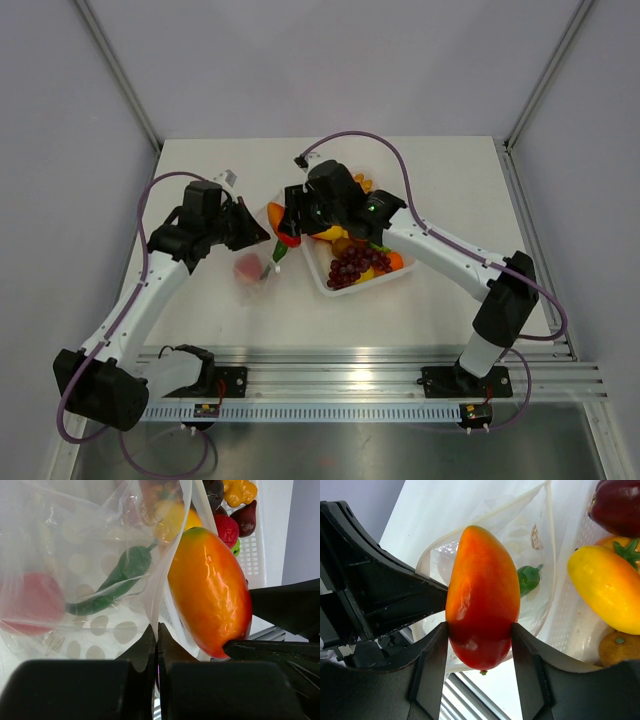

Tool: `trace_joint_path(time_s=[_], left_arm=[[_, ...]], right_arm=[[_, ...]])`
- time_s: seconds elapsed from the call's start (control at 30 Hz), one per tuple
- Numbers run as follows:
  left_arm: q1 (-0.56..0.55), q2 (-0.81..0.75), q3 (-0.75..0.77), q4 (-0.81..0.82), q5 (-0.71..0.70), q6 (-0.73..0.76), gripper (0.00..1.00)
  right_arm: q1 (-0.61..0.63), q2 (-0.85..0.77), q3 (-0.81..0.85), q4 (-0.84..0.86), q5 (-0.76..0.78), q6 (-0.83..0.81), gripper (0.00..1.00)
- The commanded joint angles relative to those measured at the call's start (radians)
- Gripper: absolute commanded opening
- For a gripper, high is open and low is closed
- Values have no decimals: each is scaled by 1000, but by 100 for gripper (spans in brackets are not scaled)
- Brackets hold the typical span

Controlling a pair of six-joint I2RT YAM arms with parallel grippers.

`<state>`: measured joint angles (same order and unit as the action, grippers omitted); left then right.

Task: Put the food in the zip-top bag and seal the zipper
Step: Place the fake fruit in the zipper food storage bag.

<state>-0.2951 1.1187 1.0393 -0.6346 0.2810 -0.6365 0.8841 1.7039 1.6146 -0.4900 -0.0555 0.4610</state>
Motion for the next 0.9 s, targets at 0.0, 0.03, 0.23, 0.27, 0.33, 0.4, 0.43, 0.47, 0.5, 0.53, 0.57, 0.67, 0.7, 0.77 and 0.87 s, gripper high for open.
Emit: trace_joint_path(time_s=[0.0,0.03,0.23,0.27,0.33,0.4,0.43,0.47,0.5,0.53,0.57,0.67,0.7,0.77,0.87], left_arm=[[5,-33,39,33,23,3,0],[5,-34,39,36,33,4,0],[5,-23,50,26,34,21,0],[5,-23,51,27,34,23,0],[5,-22,54,29,35,23,0],[5,-22,56,27,35,24,0],[5,-22,57,27,35,26,0],[5,-20,54,29,34,26,0],[5,-22,54,30,35,26,0],[5,-22,54,32,37,24,0],[5,-22,51,35,40,23,0],[5,-20,41,45,49,21,0],[5,-20,39,47,58,21,0],[5,-19,36,50,69,21,0],[5,-23,31,52,76,21,0]], right_arm=[[18,-7,-13,51,-32,21,55],[18,-4,-15,50,-36,19,55],[32,17,-19,39,-56,22,55],[33,22,-24,37,-60,25,55],[35,19,-42,41,-63,27,55],[36,16,-56,42,-63,33,55],[36,11,-71,45,-61,36,55],[36,8,-77,47,-61,39,55],[36,4,-87,50,-61,41,55],[36,-3,-103,59,-60,42,55],[36,-7,-111,60,-61,47,55],[36,-10,-125,74,-57,51,55],[36,-10,-125,74,-55,51,55],[36,-3,-119,87,-47,48,55],[36,19,-81,68,-41,42,55]])
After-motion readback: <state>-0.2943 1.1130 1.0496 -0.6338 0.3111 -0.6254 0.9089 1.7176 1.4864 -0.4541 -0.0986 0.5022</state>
